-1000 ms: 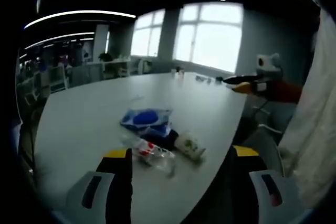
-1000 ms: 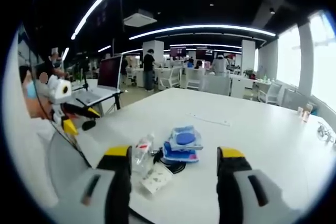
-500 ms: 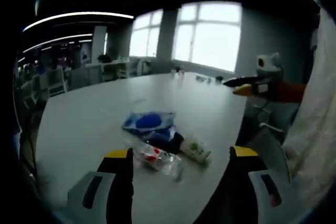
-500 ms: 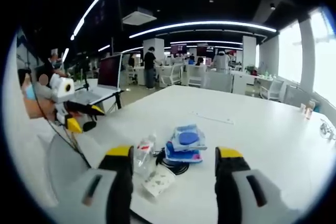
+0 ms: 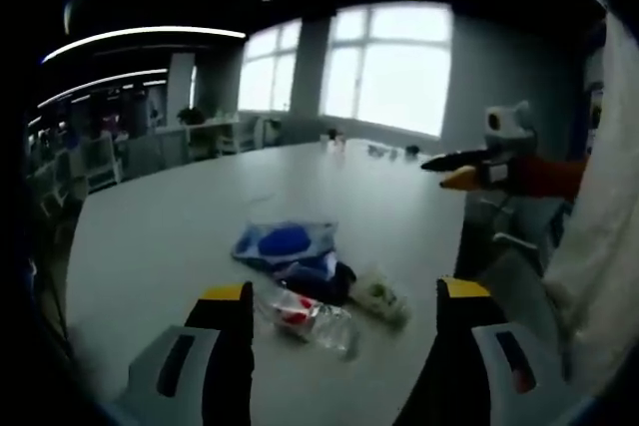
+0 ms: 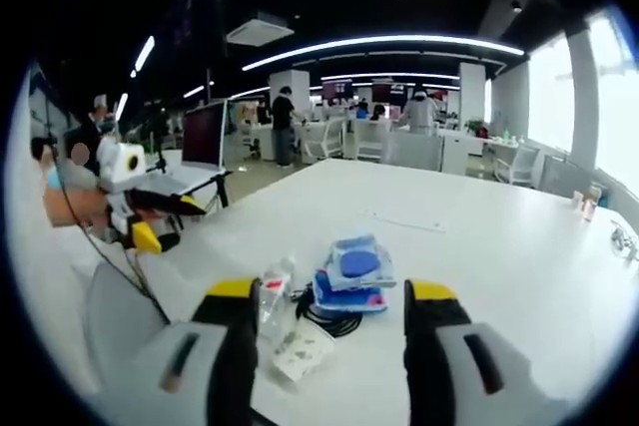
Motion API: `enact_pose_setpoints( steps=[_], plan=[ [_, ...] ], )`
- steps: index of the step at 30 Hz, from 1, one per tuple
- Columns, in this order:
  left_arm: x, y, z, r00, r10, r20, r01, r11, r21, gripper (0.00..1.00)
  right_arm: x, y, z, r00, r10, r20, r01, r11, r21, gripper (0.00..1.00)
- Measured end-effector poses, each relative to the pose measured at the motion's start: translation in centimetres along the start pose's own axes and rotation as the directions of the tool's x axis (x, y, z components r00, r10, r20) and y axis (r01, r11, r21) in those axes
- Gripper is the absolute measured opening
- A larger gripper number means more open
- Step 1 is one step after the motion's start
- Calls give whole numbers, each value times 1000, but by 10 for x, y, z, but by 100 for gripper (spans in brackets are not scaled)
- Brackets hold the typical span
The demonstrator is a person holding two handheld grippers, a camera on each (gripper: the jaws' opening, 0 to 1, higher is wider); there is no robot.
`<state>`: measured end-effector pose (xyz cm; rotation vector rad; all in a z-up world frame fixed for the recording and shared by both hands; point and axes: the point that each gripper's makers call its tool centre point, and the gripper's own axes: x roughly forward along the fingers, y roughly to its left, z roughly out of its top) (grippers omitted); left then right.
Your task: Arrange the tabletop items into an orderly group along one side of the table until the central work area is clear of visible clutter.
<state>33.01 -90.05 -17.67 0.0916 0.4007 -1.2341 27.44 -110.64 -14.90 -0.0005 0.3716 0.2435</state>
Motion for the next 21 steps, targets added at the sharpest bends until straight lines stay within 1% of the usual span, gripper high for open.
enact_pose_setpoints(
  steps=[8, 15, 21],
  plan=[
    [10, 10, 6, 1000, -10, -1, 10, 1000, 12, 72, 11, -6, 5, 1000, -7, 7, 7, 1000, 12, 53],
    [18, 20, 11, 1000, -17, -2, 17, 1000, 22, 71, 23, -7, 6, 1000, -7, -4, 7, 1000, 24, 51],
    [25, 30, 13, 1000, -27, -2, 27, 999, 28, 71, 31, -10, 3, 1000, -19, -19, 20, 999, 40, 48]
  ],
)
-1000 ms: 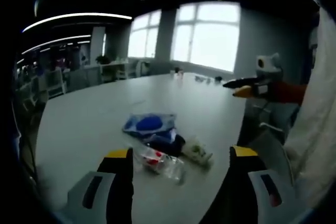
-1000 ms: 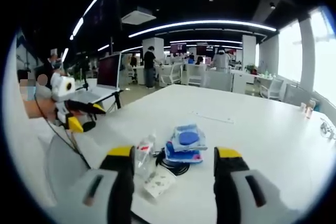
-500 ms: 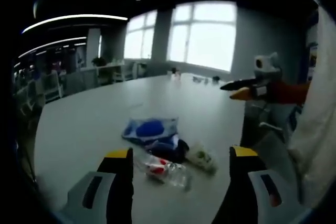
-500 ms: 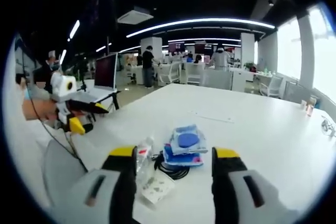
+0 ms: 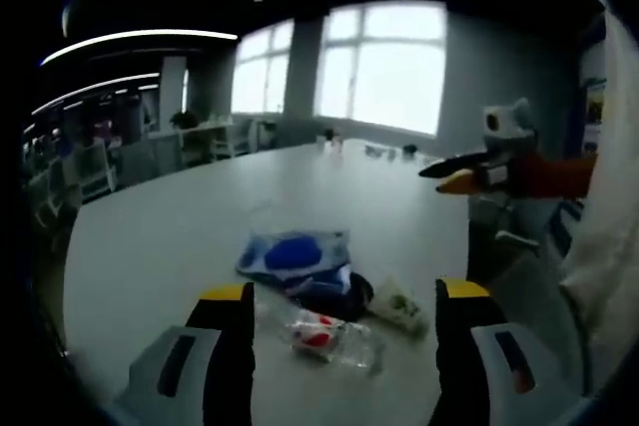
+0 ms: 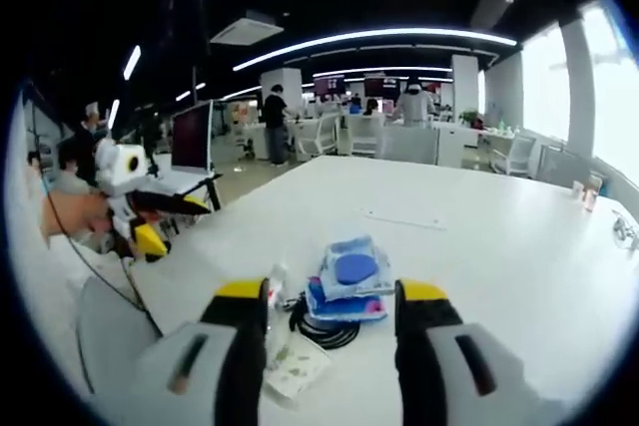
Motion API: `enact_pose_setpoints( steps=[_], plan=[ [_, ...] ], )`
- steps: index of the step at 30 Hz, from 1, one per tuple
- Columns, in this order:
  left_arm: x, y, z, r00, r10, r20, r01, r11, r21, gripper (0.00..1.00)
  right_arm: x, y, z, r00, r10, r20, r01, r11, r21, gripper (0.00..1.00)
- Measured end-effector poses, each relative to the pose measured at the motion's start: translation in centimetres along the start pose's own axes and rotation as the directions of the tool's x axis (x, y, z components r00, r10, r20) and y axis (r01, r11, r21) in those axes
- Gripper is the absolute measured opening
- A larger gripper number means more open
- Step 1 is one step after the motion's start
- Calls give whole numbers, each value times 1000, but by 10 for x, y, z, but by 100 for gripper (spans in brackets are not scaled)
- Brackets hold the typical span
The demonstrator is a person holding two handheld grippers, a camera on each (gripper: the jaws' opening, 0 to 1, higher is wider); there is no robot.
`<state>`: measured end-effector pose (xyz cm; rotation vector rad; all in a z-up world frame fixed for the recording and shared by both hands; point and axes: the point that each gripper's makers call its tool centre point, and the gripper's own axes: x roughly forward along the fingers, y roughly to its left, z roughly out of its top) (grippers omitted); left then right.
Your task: Arrange the tabletop items into an orderly group along one side of the table until the central work area is clear of visible clutter.
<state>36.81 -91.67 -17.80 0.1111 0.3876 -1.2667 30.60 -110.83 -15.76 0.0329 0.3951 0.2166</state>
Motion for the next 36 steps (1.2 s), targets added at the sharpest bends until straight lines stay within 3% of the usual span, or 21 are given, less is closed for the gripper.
enact_pose_setpoints(
  steps=[36],
  plan=[
    [55, 44, 9, 997, -76, -27, 77, 996, 43, 70, 50, -8, -15, 997, -28, -75, 34, 997, 76, 42]
  ],
)
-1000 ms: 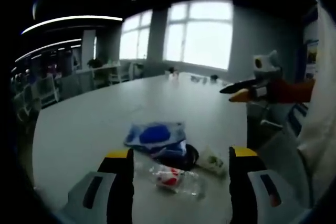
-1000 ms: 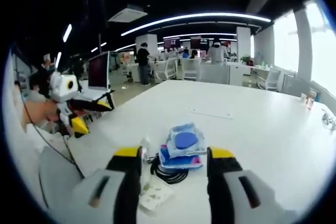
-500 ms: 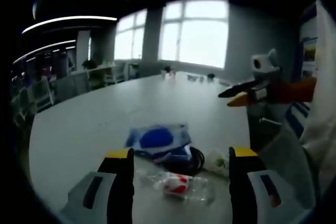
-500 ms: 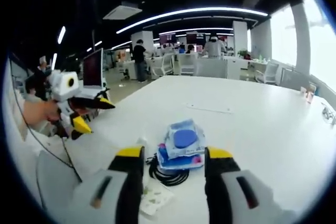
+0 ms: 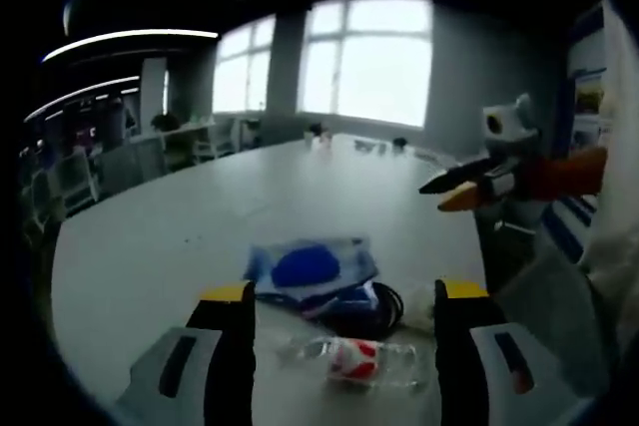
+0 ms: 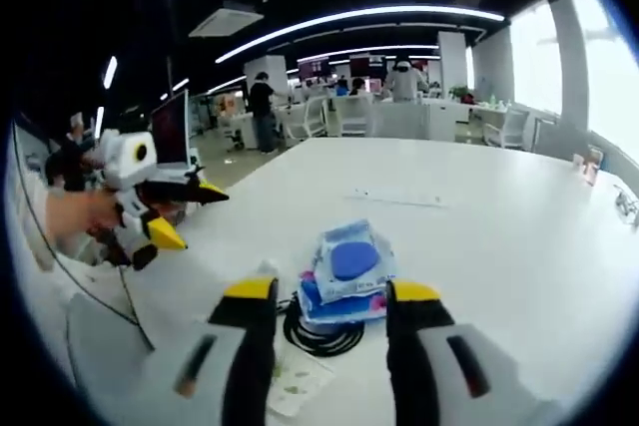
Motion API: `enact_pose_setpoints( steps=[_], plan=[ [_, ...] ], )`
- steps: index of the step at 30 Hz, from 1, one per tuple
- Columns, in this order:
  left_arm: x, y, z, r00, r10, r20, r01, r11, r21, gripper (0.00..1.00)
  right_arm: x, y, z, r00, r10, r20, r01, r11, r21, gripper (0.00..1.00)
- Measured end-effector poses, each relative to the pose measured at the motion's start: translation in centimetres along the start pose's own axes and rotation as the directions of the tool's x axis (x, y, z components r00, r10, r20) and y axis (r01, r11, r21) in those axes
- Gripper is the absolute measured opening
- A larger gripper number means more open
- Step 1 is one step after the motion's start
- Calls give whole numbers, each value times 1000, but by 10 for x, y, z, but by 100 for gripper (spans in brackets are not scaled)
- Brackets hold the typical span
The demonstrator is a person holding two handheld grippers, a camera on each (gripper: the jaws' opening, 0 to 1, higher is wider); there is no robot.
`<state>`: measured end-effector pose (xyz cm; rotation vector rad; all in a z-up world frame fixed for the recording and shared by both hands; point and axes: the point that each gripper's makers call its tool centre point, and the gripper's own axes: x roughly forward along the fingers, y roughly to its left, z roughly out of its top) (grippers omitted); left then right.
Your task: Arrange the tabletop items into an orderly group along one side of the table until the central work area is clear of visible clutter.
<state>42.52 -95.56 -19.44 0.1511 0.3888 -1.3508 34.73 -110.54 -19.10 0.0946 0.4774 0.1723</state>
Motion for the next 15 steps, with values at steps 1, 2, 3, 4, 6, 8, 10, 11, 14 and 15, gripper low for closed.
enact_pose_setpoints(
  steps=[1, 2, 3, 4, 6, 8, 10, 11, 14, 15],
  plan=[
    [1, 1, 0, 1000, -2, 0, 2, 1000, 0, 70, 1, 0, 0, 1000, -1, 1, 1, 1000, 2, 41],
    [2, 2, 0, 1000, -3, -1, 3, 1000, 3, 70, 2, -1, -1, 1000, -2, -1, 2, 1000, 3, 41],
    [3, 3, 0, 1000, -4, -3, 4, 1000, 7, 70, 2, -1, -1, 1000, -2, -3, 2, 1000, 6, 41],
    [5, 3, 0, 1000, -7, -4, 7, 1000, 8, 70, 4, -1, -1, 1000, -2, -3, 2, 1000, 15, 41],
    [7, 5, 1, 1000, -12, -5, 12, 1000, 16, 69, 7, -2, -3, 1000, -5, -9, 5, 1000, 16, 41],
    [10, 8, 1, 1000, -14, -9, 14, 1000, 17, 69, 9, -3, -5, 1000, -10, -14, 10, 1000, 24, 40],
    [13, 11, 2, 1000, -18, -11, 18, 1000, 23, 68, 11, -3, -6, 1000, -12, -15, 13, 999, 32, 40],
    [14, 13, 2, 1000, -17, -13, 18, 1000, 25, 68, 13, -3, -6, 1000, -14, -17, 15, 999, 36, 39],
    [19, 17, 3, 1000, -24, -19, 25, 999, 26, 66, 16, -4, -6, 1000, -17, -16, 17, 999, 41, 40],
    [20, 18, 3, 999, -27, -22, 27, 999, 27, 66, 17, -4, -6, 1000, -19, -20, 19, 999, 44, 39]
  ],
)
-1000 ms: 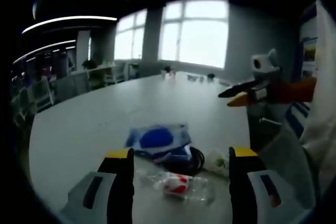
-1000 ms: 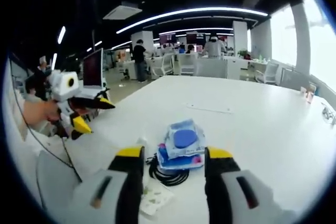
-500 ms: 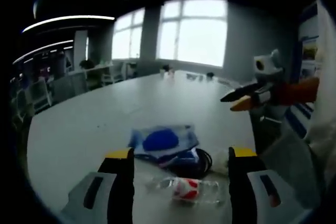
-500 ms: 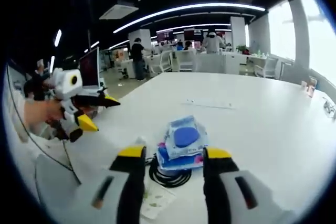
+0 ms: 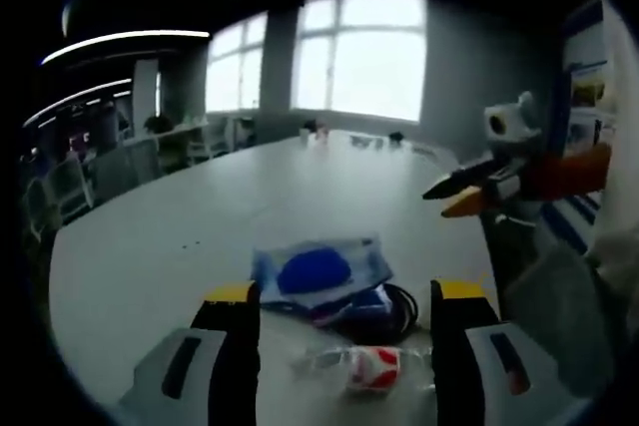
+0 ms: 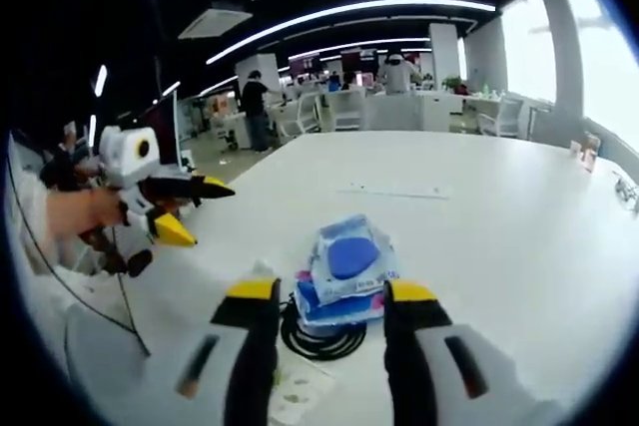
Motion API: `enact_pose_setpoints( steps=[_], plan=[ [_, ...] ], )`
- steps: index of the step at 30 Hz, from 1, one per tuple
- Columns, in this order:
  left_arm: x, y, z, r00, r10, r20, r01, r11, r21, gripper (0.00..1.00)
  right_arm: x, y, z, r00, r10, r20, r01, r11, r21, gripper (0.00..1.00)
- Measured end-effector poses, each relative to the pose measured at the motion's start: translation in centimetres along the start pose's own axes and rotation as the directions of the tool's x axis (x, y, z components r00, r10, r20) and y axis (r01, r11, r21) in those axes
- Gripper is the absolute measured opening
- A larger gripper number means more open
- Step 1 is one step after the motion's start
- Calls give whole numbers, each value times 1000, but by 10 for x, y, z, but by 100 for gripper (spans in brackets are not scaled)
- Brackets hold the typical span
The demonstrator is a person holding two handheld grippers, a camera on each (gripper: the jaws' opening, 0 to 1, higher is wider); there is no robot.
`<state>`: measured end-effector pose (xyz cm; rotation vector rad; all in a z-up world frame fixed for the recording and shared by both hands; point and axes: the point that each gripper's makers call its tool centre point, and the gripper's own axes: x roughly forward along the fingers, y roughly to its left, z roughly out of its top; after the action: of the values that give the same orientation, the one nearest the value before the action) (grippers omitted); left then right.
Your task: Arrange the tabletop items into an orderly group along one side of the table until the central work area is clear of visible clutter.
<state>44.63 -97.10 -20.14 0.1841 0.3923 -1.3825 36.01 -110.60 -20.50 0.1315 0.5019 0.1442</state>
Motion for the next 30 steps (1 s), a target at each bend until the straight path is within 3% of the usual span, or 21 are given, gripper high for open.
enact_pose_setpoints(
  steps=[30],
  plan=[
    [40, 38, -2, 996, -63, -66, 66, 997, 48, 63, 33, -10, -11, 998, -38, -45, 40, 998, 56, 35]
  ],
)
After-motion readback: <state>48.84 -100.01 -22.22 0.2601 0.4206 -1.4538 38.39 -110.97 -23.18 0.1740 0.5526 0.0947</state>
